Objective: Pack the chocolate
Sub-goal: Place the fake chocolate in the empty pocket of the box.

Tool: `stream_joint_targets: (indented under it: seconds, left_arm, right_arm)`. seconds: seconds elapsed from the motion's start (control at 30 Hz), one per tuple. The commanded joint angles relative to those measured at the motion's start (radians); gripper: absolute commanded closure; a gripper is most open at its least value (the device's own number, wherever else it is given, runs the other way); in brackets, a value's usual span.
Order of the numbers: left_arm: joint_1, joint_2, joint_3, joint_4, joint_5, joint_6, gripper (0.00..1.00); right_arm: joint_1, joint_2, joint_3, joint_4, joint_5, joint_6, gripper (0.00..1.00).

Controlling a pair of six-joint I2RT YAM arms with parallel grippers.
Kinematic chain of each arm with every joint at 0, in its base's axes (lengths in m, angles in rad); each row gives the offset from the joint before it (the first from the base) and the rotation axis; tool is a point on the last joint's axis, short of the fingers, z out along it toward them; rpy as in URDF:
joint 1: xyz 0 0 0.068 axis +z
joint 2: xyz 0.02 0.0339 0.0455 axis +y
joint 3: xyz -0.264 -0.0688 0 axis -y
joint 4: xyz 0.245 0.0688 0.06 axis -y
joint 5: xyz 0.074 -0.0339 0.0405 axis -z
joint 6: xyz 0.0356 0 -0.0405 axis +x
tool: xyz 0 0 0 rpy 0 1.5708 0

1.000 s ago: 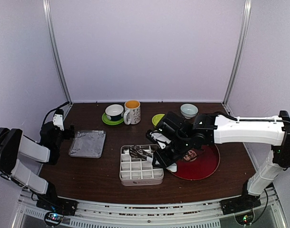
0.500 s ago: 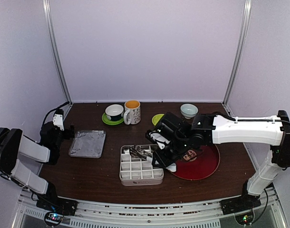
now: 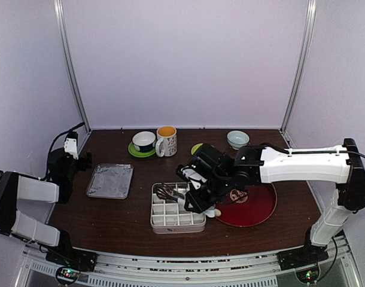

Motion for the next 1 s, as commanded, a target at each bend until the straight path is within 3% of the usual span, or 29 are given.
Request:
stream_joint_targets:
  seconds: [0.0,0.5,0.8,0.97]
  left_arm:
    - [0.008,-0.039,0.013,-0.039,-0.005,-0.009,0.02]
    - [0.009,-0.056,-0.010,-0.020,0.013,-0.010,0.02]
    - [0.006,-0.090,-0.016,-0.023,-0.005,-0.008,0.02]
    - [0.002,-0.144,0.013,-0.130,-0.037,-0.040,0.02]
  right_arm:
    - [0.007,0.021,0.034,0.056,-0.020,-0.016,0.72]
    - [0.022,0.041,0.057,0.060,-0.002,-0.014,0.58]
    - [0.021,0.023,0.069,0.055,0.027,-0.018,0.58]
    - [0.020,-0.032,0.046,0.044,0.089,-0.018,0.58]
